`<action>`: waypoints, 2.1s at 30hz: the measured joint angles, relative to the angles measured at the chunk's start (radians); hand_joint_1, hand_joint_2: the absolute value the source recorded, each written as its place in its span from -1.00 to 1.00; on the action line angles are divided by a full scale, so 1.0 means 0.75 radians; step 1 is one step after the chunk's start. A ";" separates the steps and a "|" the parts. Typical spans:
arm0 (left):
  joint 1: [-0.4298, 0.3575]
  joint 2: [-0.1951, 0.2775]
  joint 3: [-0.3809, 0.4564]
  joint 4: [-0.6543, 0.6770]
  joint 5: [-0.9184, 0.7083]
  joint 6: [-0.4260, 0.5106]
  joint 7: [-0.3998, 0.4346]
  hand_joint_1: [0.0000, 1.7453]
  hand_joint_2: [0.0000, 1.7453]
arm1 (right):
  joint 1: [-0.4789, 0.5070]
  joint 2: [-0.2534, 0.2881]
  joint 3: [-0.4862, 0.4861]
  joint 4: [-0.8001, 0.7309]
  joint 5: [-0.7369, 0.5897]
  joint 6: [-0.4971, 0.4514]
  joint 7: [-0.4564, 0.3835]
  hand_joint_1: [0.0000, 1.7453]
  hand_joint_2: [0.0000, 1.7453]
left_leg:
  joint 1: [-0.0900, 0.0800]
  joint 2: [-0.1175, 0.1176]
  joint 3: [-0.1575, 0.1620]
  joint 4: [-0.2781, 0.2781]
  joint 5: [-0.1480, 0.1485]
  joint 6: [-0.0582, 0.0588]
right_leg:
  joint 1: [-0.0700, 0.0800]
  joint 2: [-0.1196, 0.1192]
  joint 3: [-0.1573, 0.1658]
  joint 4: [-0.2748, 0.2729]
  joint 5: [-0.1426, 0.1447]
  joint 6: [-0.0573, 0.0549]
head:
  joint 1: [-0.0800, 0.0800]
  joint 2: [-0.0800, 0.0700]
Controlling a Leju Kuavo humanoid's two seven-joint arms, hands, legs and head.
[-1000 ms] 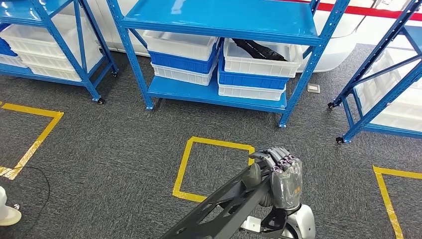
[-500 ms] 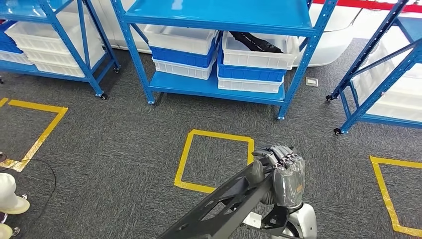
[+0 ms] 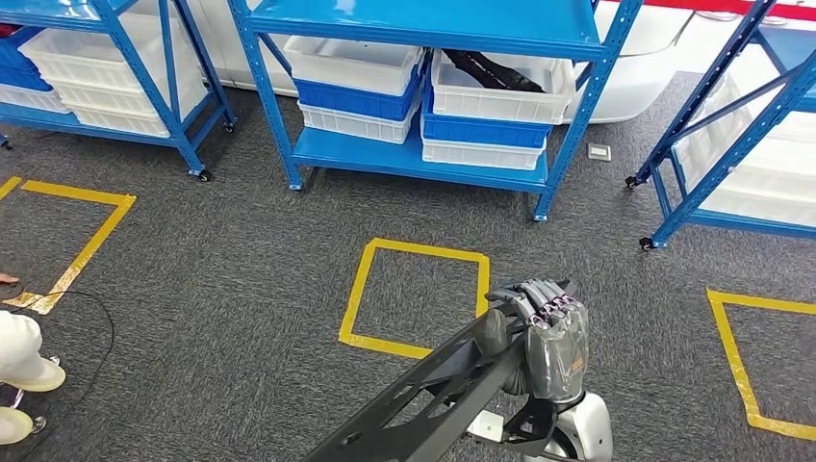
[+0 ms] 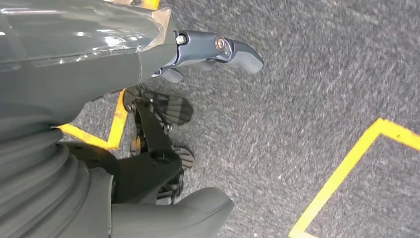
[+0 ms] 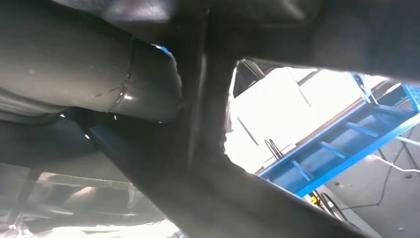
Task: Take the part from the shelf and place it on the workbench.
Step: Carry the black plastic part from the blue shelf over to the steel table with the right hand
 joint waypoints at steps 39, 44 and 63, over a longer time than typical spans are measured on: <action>0.021 -0.038 -0.002 -0.003 -0.067 0.207 0.043 -1.00 1.00 | 0.047 -0.012 -0.059 -0.034 -0.021 0.022 0.044 1.00 -1.00 | 0.012 0.084 -0.040 -0.032 0.052 0.024 | -0.021 0.003 -0.096 0.266 -0.144 0.023 | 0.025 0.000; 0.014 -0.042 -0.008 -0.003 -0.084 0.208 0.033 -1.00 1.00 | 0.048 -0.005 -0.063 -0.054 0.015 0.023 0.061 1.00 -1.00 | 0.002 0.142 -0.042 -0.012 0.042 -0.011 | -0.011 -0.066 0.046 -0.016 -0.054 0.022 | 0.026 0.000; 0.026 -0.044 -0.011 -0.003 -0.078 0.204 0.022 -1.00 1.00 | 0.067 0.019 -0.076 -0.100 0.026 0.025 0.068 1.00 -1.00 | 0.018 -0.028 -0.037 0.003 0.020 0.017 | -0.004 0.104 -0.062 0.065 -0.037 0.002 | 0.019 0.000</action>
